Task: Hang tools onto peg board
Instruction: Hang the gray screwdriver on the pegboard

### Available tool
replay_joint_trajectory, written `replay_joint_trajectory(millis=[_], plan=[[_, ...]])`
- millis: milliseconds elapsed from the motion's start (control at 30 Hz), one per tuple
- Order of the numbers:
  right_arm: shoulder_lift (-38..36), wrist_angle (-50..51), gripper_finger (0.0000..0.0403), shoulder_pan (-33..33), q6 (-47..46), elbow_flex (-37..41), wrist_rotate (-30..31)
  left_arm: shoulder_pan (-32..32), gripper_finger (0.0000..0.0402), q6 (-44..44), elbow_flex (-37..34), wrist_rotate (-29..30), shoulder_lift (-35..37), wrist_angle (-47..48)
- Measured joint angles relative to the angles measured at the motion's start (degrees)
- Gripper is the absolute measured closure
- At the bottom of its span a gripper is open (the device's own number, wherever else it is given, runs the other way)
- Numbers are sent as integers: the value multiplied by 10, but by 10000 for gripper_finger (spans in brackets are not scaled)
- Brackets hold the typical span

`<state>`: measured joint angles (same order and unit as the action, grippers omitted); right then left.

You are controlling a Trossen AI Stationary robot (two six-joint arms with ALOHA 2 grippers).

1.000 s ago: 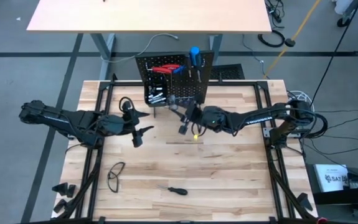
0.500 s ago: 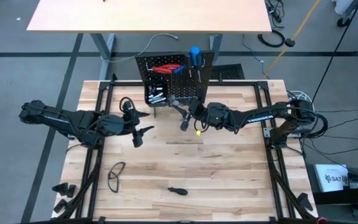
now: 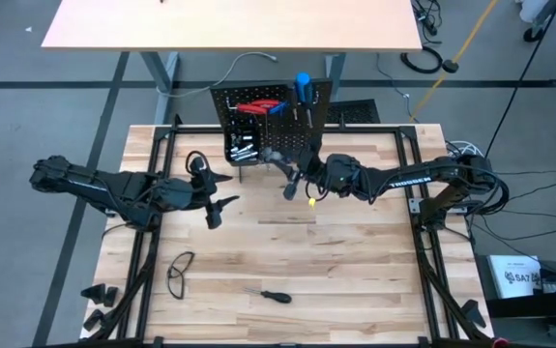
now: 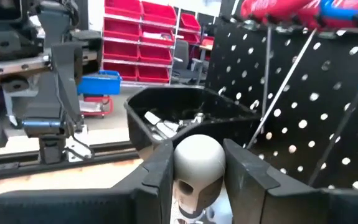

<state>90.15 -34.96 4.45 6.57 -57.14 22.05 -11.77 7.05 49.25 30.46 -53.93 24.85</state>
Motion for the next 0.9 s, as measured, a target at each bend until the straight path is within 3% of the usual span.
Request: replay_joint_trajectory(millis=[467, 567, 667, 900], plan=[[11, 8, 305, 1, 26, -13, 4, 0, 142, 2, 0, 1, 0, -8], [22, 27, 305, 1, 31, -29, 3, 0, 142, -3, 0, 41, 3, -6], [26, 48, 305, 1, 31, -40, 4, 0, 142, -22, 0, 76, 26, 3], [26, 57, 305, 1, 47, -42, 33, 31, 142, -60, 0, 75, 92, -3]])
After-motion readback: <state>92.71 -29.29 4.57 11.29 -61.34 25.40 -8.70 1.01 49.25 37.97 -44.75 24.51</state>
